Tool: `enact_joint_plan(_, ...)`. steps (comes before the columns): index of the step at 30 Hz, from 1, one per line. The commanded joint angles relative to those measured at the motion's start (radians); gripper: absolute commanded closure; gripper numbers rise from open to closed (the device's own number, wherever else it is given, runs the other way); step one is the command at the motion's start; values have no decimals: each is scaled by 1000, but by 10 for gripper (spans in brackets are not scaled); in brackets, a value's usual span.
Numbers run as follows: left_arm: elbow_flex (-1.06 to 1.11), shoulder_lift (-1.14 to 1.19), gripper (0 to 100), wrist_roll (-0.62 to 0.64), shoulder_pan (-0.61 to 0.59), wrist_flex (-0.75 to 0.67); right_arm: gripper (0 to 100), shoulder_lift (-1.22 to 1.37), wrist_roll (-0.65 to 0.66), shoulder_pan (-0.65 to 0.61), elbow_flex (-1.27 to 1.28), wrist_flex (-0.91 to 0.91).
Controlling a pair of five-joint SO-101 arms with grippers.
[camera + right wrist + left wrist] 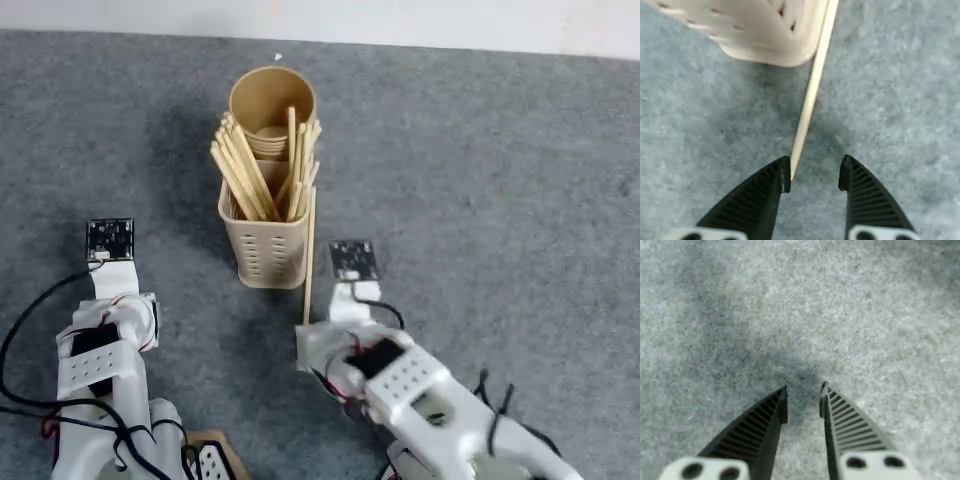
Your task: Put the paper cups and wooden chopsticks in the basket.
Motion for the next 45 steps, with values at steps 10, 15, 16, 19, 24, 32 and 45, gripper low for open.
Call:
enact_joint_plan(10, -5, -18, 860, -9, 12, -14, 842, 349, 12, -12, -125, -117)
enact_joint_plan(15, -5, -18, 860, -9, 12, -14, 914, 443, 6, 10, -240, 119)
enact_joint_plan(16, -5, -18, 860, -9, 12, -14, 957, 456, 6, 10, -271, 163)
enact_joint_plan(19, -5, -18, 860, -9, 12, -14, 965, 487, 6, 12, -320, 251)
enact_joint_plan(24, -5, -18, 860, -9, 12, -14, 995, 496, 9, 62, -331, 262)
enact_joint_plan(32, -5, -18, 860, -9, 12, -14, 995, 496, 14, 458, -398, 248)
enact_joint_plan(45, -8, -18, 860, -9, 15, -14, 995, 325, 126, 676, -719, 237)
